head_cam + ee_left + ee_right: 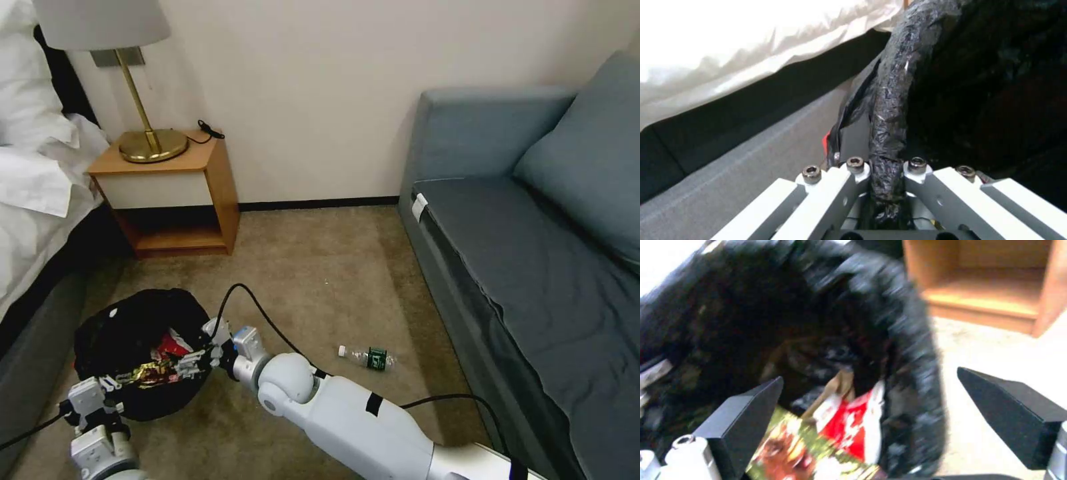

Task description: Pick up the trash bin, then pick up the garbage on the floor and place it into the trash bin.

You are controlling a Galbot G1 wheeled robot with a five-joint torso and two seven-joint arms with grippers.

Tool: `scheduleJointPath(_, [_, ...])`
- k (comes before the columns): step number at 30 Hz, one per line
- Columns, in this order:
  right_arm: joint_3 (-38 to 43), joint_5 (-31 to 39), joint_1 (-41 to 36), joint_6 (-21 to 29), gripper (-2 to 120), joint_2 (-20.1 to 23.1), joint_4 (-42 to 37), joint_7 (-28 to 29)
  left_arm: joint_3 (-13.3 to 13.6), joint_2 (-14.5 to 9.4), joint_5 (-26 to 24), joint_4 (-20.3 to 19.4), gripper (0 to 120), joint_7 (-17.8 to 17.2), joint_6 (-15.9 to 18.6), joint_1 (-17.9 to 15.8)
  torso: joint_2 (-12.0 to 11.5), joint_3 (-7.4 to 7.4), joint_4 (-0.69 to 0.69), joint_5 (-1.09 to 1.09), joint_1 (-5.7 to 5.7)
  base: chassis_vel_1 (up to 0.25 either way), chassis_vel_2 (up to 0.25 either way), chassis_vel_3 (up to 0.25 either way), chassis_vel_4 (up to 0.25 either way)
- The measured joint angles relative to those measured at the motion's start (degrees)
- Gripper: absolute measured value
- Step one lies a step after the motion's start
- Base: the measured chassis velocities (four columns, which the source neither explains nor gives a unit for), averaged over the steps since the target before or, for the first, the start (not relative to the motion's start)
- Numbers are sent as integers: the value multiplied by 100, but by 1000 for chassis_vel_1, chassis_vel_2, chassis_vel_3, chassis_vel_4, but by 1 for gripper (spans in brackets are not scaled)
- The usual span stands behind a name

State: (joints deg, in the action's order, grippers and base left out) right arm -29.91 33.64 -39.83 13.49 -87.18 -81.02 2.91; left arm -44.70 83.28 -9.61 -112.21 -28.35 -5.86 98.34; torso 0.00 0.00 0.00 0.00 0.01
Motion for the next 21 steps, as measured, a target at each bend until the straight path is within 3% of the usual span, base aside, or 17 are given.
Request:
scheduleJointPath(5, [298, -161, 50, 152, 100, 260, -24, -2, 3, -14, 0, 3, 3, -2, -25, 18, 0, 0, 0, 1, 0, 0, 0, 0, 0])
scheduleJointPath(8, [423, -446, 106, 556, 100, 551, -25, -130, 1, -21, 0, 3, 3, -2, -29, 21, 0, 0, 0, 1, 0, 0, 0, 0, 0])
scheduleJointPath(11, [599, -933, 111, 1192, 100, 1128, -35, -560, 8, 7, 0, -12, 3, -3, -32, 21, 0, 0, -1, 1, 0, 0, 0, 0, 0])
scheduleJointPath(14, [626, -1024, 103, 1256, 100, 1217, -35, -619, 12, 12, 0, -17, 3, -2, -32, 21, 0, 0, -1, 2, 0, 0, 0, 0, 0])
scheduleJointPath(17, [783, -1500, -15, 1554, 100, 1667, -15, -953, 27, 47, 5, -20, 3, -3, -47, 20, 0, 0, -2, 2, 0, 0, 0, 0, 0])
scheduleJointPath(21, [919, -1838, -128, 1578, 100, 1991, 84, -1253, 33, 65, 13, -4, 3, -3, -65, 19, 0, 0, -1, 3, 0, 0, 0, 0, 0])
